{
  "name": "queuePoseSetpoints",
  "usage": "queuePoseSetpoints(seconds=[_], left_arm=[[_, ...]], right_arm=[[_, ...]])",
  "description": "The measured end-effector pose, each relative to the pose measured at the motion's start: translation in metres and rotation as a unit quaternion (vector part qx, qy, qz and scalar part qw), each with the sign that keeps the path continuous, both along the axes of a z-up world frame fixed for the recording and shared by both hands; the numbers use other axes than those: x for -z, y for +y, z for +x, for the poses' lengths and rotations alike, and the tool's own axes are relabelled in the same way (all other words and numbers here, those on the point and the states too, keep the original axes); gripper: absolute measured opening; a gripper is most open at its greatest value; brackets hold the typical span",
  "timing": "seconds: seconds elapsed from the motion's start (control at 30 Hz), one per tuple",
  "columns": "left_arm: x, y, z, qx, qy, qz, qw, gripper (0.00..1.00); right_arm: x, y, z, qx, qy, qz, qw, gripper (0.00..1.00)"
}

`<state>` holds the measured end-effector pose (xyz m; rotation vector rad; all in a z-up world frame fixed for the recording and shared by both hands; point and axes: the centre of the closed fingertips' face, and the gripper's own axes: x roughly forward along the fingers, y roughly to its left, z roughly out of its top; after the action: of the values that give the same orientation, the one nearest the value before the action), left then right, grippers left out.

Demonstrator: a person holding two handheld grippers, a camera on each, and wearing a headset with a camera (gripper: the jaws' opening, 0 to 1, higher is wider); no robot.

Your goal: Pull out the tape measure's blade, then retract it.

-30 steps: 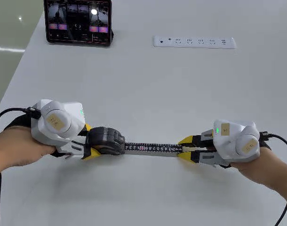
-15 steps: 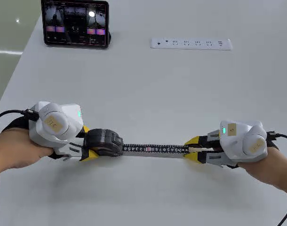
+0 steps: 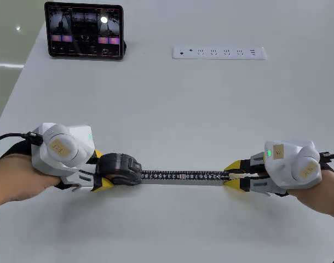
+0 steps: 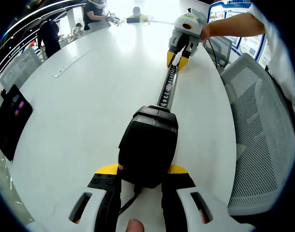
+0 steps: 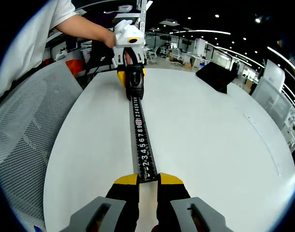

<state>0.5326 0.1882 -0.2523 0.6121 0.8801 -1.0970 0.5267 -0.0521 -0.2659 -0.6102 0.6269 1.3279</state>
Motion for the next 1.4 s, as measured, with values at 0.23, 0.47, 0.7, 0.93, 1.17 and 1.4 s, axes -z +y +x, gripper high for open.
queuePoseSetpoints(seconds=[0.23, 0.47, 0.7, 0.93, 1.17, 1.4], left_arm=[[0.0, 0.0, -0.001, 0.0, 0.0, 0.0, 1.0, 0.27], [0.0, 0.0, -0.001, 0.0, 0.0, 0.001, 1.0, 0.27], [0.0, -0.001, 0.0, 0.001, 0.0, 0.001, 1.0, 0.27], [0.0, -0.001, 0.001, 0.001, 0.0, 0.002, 1.0, 0.27], [0.001, -0.001, 0.001, 0.002, 0.0, 0.001, 1.0, 0.27], [0.001, 0.0, 0.001, 0.001, -0.002, 0.006, 1.0, 0.27]], right_arm=[[0.0, -0.007, 0.0, 0.001, 0.0, -0.007, 1.0, 0.09], [-0.001, -0.016, 0.0, 0.004, 0.001, -0.014, 0.9999, 0.09], [0.001, -0.026, 0.0, 0.01, 0.002, -0.017, 0.9998, 0.09], [0.002, -0.034, 0.003, 0.012, 0.0, -0.024, 0.9996, 0.09], [0.001, -0.039, 0.001, 0.011, -0.001, -0.03, 0.9995, 0.09], [-0.002, -0.042, -0.002, 0.013, -0.002, -0.031, 0.9994, 0.09]])
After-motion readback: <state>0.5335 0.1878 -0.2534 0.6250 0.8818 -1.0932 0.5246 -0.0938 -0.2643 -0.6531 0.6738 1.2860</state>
